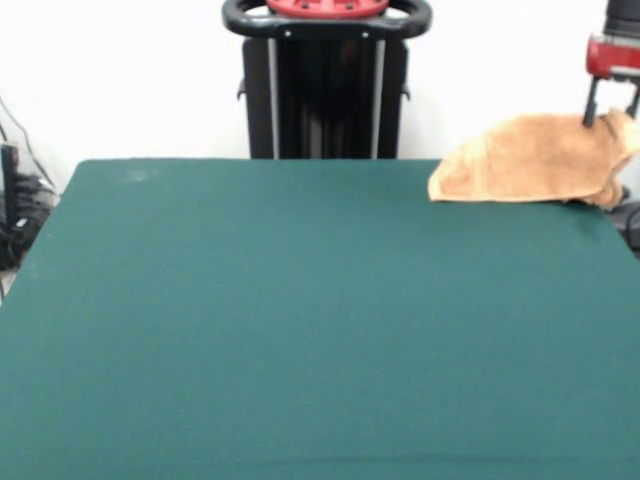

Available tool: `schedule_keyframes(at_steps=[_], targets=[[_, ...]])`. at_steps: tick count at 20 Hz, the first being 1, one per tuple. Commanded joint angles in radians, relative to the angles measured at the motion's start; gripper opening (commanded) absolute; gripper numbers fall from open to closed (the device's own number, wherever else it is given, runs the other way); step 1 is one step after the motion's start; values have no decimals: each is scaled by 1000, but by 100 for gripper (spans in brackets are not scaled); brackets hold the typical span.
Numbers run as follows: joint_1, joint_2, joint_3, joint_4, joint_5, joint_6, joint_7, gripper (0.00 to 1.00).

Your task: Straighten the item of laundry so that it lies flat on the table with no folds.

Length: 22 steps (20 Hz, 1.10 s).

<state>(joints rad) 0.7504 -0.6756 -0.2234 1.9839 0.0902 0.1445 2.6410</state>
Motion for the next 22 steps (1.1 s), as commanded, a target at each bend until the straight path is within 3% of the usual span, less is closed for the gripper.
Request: schedule_keyframes(at_steps=[1,11,19,22], targets=[[42,39,-69,-66,22,-51,122,0],[86,0,-119,-40,93,-19,181,0],[-80,-330,-33,102,36,172,38,0],[-83,-409,-67,98,28,284,27,0]])
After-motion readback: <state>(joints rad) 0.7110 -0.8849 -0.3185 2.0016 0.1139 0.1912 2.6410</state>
